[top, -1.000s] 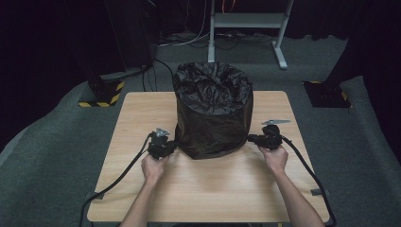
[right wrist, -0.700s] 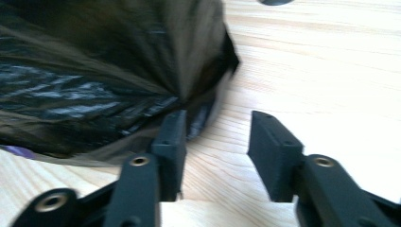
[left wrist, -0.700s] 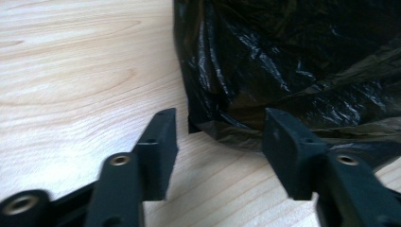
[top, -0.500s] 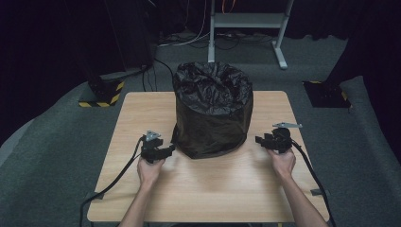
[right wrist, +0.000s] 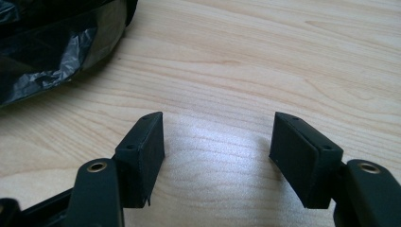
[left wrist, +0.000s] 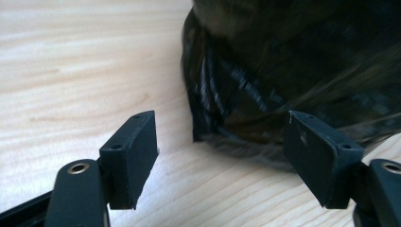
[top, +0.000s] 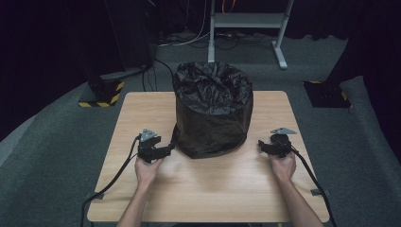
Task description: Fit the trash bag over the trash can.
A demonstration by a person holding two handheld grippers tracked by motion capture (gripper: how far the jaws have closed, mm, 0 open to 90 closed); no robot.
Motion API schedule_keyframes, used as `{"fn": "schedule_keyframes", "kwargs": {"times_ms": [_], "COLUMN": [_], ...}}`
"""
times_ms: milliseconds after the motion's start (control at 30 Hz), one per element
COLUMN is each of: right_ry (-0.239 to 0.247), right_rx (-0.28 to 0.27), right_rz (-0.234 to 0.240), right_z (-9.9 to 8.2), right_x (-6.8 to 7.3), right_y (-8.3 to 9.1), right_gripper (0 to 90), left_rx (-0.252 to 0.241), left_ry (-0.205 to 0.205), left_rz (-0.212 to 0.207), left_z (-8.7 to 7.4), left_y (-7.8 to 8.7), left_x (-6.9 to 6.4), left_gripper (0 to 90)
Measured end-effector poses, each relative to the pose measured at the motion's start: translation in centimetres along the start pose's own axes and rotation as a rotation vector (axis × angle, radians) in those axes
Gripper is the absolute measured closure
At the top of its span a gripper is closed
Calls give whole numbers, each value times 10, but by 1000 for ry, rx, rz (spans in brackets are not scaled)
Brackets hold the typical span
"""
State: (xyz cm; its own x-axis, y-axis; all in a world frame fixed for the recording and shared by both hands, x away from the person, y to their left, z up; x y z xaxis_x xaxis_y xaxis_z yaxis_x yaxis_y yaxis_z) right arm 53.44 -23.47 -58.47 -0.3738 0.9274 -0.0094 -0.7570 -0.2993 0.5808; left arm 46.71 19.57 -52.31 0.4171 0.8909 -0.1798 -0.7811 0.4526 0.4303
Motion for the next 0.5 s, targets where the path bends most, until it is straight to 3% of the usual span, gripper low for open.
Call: {"fn": "schedule_keyframes", "kwargs": {"times_ms": [233,500], "right_ry": [8,8], "right_rx": [2,4], "right_rz": [4,8], "right_z": [1,0], "right_x": [0,0], "right_y": [-1,-1], "right_gripper": [326,315], "left_rx": [-62,-126], "left_ry": [13,36], "left_rz": [-20,-67], "left_z": [28,72], "left_y": [9,17], "left_x": [-6,-15], "left_gripper": [226,223]}}
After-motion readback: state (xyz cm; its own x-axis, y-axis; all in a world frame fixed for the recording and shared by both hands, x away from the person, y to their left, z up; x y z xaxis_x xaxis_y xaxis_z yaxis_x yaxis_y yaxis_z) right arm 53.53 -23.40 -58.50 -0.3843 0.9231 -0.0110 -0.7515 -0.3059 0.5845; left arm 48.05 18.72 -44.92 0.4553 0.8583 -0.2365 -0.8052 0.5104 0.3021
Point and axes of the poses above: each handheld gripper's, and its own axes: y roughly backward along the jaws, z roughly out of its top, x roughly to its left, the point moved 7 cm from there along -y, roughly forward along the jaws, and after that the axes turned 6 degrees about -x, right-handed, at the moved point
